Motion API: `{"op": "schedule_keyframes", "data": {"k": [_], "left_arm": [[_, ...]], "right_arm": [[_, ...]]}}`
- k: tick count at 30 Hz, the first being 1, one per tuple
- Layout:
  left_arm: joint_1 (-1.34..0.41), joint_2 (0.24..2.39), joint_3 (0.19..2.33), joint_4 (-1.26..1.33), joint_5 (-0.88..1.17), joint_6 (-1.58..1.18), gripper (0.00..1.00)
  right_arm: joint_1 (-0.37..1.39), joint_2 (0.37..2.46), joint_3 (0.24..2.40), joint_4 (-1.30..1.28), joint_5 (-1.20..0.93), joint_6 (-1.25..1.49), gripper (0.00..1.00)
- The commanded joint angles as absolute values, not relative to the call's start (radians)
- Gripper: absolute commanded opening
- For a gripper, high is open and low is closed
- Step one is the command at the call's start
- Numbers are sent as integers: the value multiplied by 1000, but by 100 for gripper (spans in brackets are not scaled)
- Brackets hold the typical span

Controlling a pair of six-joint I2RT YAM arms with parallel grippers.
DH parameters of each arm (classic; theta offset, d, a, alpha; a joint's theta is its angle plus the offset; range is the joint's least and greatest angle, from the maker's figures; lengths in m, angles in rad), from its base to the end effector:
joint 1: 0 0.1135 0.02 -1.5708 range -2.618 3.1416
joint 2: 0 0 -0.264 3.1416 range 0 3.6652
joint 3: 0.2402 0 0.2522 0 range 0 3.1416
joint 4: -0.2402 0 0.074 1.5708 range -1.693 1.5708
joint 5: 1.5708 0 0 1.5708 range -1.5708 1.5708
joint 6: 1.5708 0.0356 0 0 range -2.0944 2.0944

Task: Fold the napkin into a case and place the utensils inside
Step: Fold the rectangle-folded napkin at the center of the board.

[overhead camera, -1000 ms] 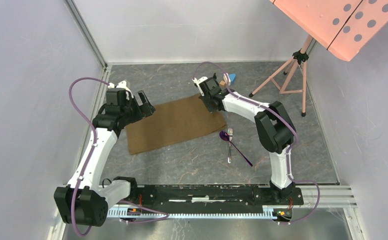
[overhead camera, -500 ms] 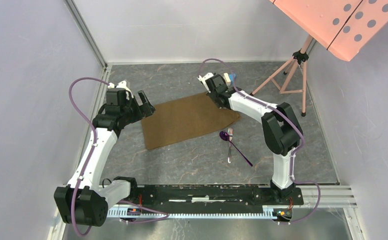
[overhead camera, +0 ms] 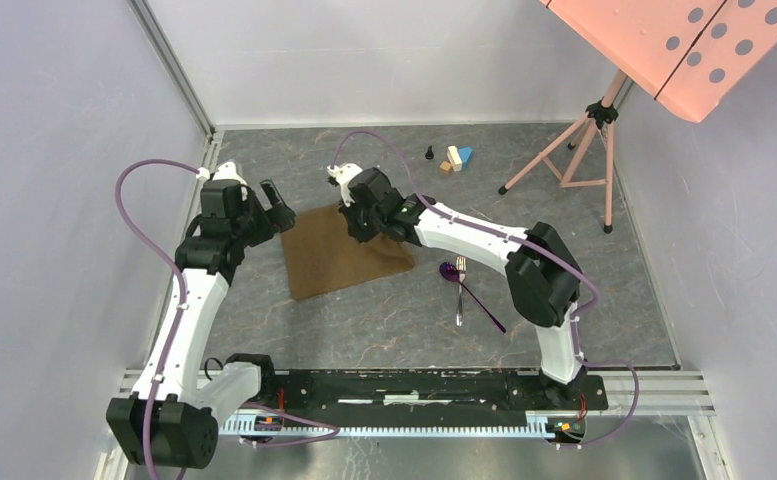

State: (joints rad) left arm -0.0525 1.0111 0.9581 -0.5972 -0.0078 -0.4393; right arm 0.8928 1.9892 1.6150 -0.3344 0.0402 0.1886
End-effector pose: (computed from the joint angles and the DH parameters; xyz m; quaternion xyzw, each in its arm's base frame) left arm 0.2146 -0.0110 0.3178 -0.1739 0.8789 -0.1047 0.4317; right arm 0.2899 0.3577 0.2497 -0.3054 0.8555 0.1994 0.3676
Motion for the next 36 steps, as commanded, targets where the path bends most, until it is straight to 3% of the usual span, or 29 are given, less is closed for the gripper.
{"op": "schedule_keyframes", "data": {"k": [1, 10, 36], "left_arm": [[-49, 972, 953, -584, -63, -402, 100], [-43, 955, 951, -580, -57, -401, 100], [-44, 950, 950, -580, -43, -400, 100]], "right_arm": [[879, 2046, 1638, -177, -159, 404, 0], [888, 2136, 1648, -27, -269, 555, 0], [927, 2176, 1713, 34, -232, 629, 0]]}}
